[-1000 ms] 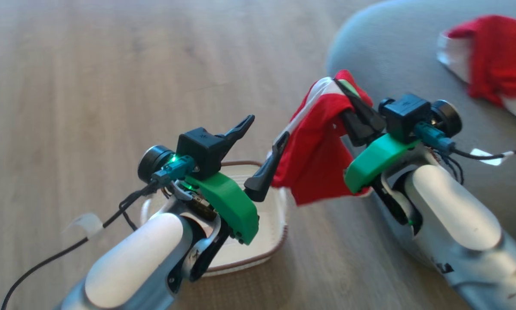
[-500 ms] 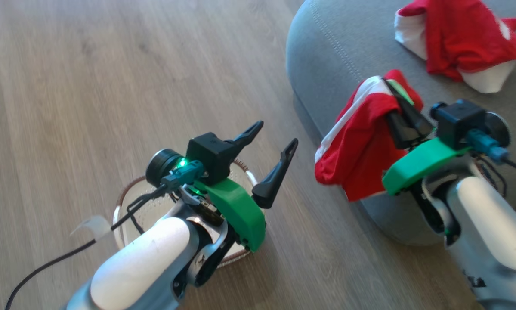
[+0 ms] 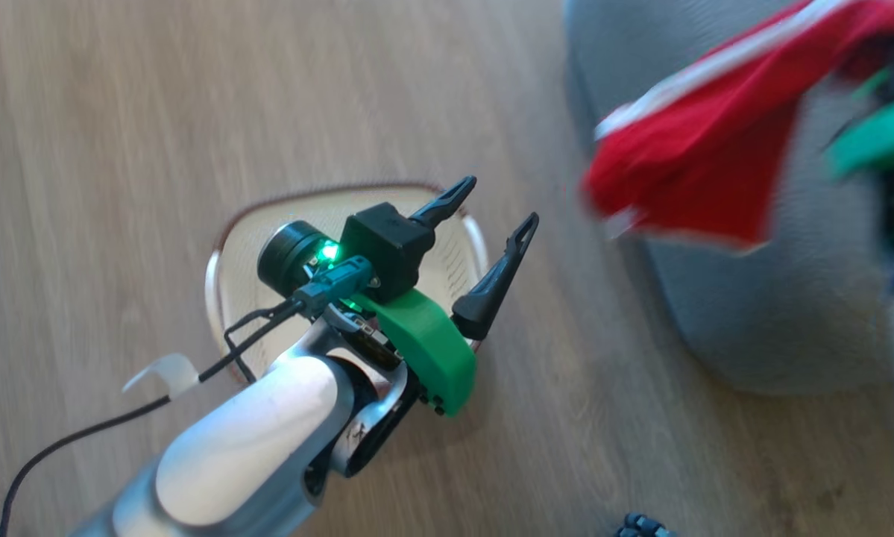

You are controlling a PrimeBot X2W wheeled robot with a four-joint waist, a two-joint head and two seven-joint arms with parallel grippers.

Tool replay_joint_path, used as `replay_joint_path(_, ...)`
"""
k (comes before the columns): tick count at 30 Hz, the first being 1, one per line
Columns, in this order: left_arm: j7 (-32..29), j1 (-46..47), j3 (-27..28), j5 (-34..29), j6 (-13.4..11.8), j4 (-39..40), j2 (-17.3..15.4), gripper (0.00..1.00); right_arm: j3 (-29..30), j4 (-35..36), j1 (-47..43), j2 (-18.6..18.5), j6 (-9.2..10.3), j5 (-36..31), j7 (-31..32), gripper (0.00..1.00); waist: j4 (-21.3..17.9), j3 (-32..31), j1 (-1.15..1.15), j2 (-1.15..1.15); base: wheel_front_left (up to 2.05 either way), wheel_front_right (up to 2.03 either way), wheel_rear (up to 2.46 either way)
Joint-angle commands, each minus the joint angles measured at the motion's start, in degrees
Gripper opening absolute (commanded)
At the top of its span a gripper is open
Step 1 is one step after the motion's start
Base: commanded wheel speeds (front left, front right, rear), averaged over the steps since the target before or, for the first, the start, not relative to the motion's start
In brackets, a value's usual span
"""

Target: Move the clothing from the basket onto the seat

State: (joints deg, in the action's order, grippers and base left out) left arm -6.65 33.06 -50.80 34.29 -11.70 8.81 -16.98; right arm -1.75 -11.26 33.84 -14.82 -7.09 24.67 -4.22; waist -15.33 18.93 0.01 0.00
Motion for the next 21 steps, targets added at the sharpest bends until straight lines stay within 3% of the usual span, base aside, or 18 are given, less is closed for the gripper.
replay_joint_path(1,0.23,1.89,1.72,-0.64,-0.17,1.99,-0.35,1.00,3.24,0.35,6.24,-0.94,-0.40,-0.28,0.85,0.00,5.21,5.86,-0.01,0.00,0.00,0.00,0.00)
replay_joint_path(8,1.87,-0.34,0.50,-0.51,-0.15,1.37,-0.03,1.00,22.52,-11.95,24.43,-5.93,-0.40,-6.20,3.57,0.00,11.94,9.71,-0.01,0.00,0.00,0.00,0.00)
replay_joint_path(13,2.69,-2.28,-0.56,0.01,0.08,0.94,0.17,1.00,29.55,-16.39,34.47,-11.45,-0.40,-12.20,4.97,0.00,15.42,10.30,-0.01,0.00,0.00,0.00,0.00)
replay_joint_path(17,3.02,-4.39,-0.74,0.24,-0.67,1.73,-0.98,1.00,38.39,-18.50,48.33,-14.47,-0.40,-18.66,5.70,0.00,16.78,12.21,-0.01,0.00,0.00,0.00,0.00)
replay_joint_path(21,3.28,-5.78,0.09,0.51,-2.09,3.41,-1.88,1.00,42.76,-19.12,54.73,-15.22,-0.40,-25.73,6.53,0.00,15.85,14.36,-0.01,0.00,0.00,0.00,0.00)
